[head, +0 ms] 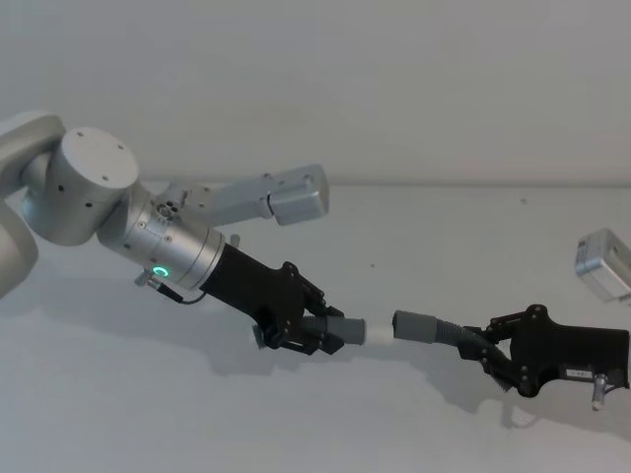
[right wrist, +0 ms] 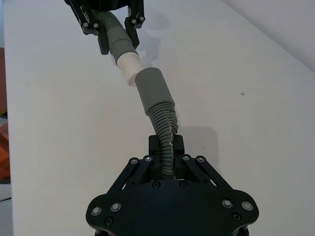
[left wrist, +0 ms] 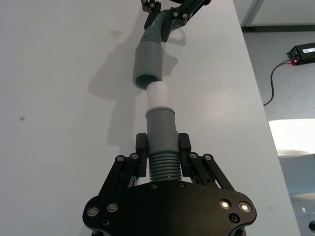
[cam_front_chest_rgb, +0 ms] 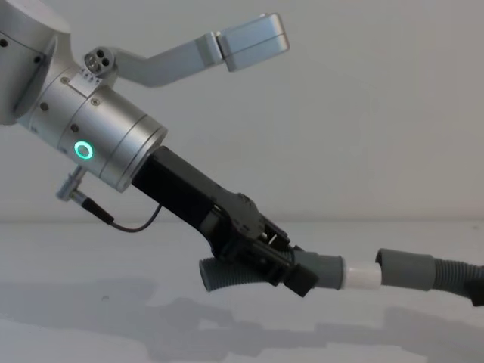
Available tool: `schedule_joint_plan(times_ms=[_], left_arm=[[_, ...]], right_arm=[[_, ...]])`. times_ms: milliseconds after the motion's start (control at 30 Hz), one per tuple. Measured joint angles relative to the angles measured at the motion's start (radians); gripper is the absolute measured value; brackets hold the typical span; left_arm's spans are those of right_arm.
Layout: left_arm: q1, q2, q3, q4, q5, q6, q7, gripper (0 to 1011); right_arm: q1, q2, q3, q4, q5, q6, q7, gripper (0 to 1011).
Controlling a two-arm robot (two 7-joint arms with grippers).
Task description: Use both hands to pick up one end of the pipe from the table, align the ends, and insert them.
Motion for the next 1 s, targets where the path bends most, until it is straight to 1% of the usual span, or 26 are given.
schedule_joint_plan(times_ms=[500,1000], left_arm=[[0.002,0.010,0.000,-0.001,0.008,0.019,0.010,356],[0.004,0.004,-0.006,0.016,0.013,0.010,0.010,356]], right_arm=[[0.009,-0.003,-0.008,0.006,-0.002,0.003,0.000,137],[0.011,-0.006,-0.014,0.001,-0.012,0.004,-0.005,137]])
